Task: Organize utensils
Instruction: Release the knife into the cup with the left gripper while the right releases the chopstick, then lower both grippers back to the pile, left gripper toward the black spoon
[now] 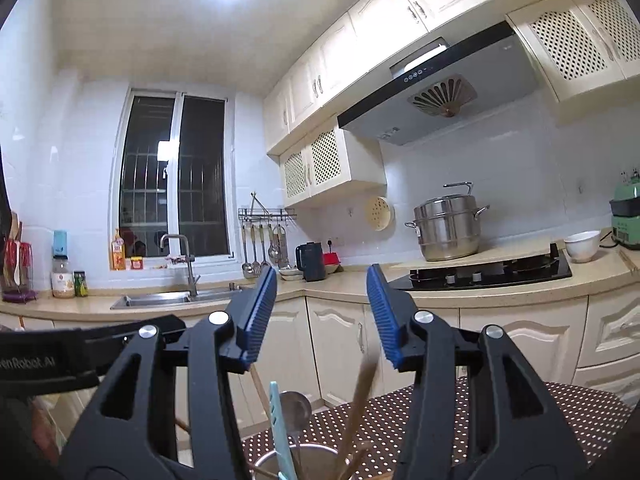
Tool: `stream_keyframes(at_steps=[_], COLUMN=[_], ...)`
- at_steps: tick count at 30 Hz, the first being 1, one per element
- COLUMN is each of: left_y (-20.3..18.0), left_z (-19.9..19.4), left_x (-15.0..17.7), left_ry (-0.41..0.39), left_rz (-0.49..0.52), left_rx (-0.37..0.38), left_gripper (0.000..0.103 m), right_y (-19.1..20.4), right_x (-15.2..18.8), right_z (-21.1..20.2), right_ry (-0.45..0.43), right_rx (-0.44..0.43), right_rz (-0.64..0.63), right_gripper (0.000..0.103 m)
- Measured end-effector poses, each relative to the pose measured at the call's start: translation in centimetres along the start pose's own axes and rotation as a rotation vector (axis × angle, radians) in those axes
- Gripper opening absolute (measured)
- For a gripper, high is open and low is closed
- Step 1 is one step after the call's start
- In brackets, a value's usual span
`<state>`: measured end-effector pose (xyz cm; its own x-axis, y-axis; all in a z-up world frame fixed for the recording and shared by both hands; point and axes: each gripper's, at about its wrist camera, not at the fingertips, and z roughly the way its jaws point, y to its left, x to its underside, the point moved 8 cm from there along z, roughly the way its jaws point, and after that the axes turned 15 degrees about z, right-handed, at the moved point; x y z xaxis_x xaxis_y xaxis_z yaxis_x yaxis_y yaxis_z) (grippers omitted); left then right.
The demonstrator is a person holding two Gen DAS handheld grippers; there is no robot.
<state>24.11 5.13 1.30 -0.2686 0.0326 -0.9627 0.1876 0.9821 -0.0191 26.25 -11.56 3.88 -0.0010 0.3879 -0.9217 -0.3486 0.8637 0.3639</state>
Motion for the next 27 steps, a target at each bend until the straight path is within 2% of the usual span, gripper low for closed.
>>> stream_keyframes(at_steps=[6,12,15,22,25,27], left_y=[0.0,-0.5,-1.0,-4.0,-5.9,-7.3], left_z=[-1.6,-4.4,-5.1,-4.3,-3.4,-2.7], left_x=[-0.2,-0.4,0.4,5.6,9.0,11.3], left_ry=[-0.003,-0.015,0.013,0.219,0.349,0.436], left_rz=[0.01,0.021,0.03,0.071,0.091,0.092], left_rx=[-0.022,-0.039,-0.038,0.036,0.099,0.154], left_gripper=[0.048,0.063,0.07,0.072,0.072,0.072], right_y=[0.3,1.1,0.6,-4.3,-6.7,-8.6], right_x=[-1.3,-3.6,-4.3,-3.3,-1.8,0.1], right_z=[-2.0,-4.8,-6.2,-10.0,-11.1,-11.5], right_ry=[0.009,0.008,0.045,0.167,0.23,0.308], right_rx=[0.015,0.011,0.034,0.139,0.201,0.249], right_rz=[-0.018,-0.051,-0.066,-0.033,-0.024,-0.012], right_gripper=[0.051,0.062,0.063,0.066,0.067,0.068])
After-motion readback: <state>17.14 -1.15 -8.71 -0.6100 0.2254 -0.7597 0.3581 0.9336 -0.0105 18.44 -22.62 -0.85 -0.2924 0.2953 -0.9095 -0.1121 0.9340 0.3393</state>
